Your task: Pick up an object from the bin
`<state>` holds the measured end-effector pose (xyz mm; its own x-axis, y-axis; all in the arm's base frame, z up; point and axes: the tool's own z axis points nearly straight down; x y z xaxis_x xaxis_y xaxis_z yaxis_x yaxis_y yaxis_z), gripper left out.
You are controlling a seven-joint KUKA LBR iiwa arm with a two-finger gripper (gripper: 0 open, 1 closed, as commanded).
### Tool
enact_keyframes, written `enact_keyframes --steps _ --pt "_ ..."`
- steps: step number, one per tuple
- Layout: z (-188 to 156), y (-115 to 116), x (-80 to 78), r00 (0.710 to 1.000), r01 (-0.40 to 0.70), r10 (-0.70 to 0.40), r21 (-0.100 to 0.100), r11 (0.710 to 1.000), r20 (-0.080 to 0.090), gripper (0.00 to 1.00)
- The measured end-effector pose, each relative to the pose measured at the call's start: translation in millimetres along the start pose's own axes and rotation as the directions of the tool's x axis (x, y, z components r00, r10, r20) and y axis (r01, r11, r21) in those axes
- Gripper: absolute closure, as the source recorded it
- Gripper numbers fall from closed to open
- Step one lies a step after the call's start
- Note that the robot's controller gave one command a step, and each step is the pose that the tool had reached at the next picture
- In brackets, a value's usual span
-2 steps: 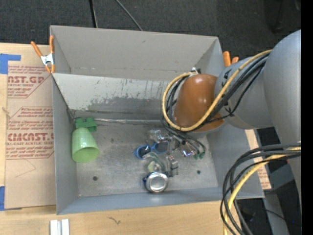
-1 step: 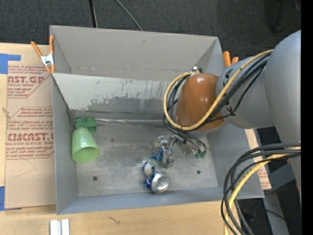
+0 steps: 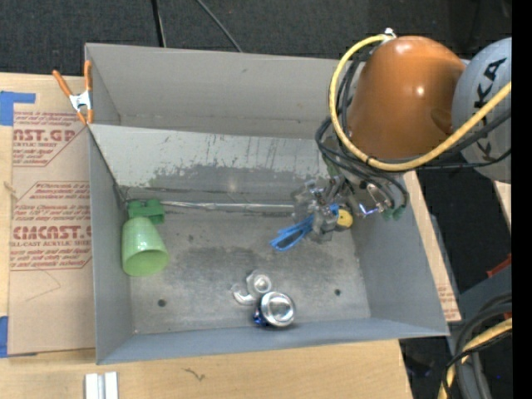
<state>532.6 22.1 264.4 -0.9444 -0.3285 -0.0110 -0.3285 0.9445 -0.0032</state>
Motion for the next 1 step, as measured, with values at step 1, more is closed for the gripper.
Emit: enact_keyframes --steps 1 --pt "30.6 -18.5 -12.2 0.973 0.232 -0.232 -0.005 0.973 -0.008 1.0"
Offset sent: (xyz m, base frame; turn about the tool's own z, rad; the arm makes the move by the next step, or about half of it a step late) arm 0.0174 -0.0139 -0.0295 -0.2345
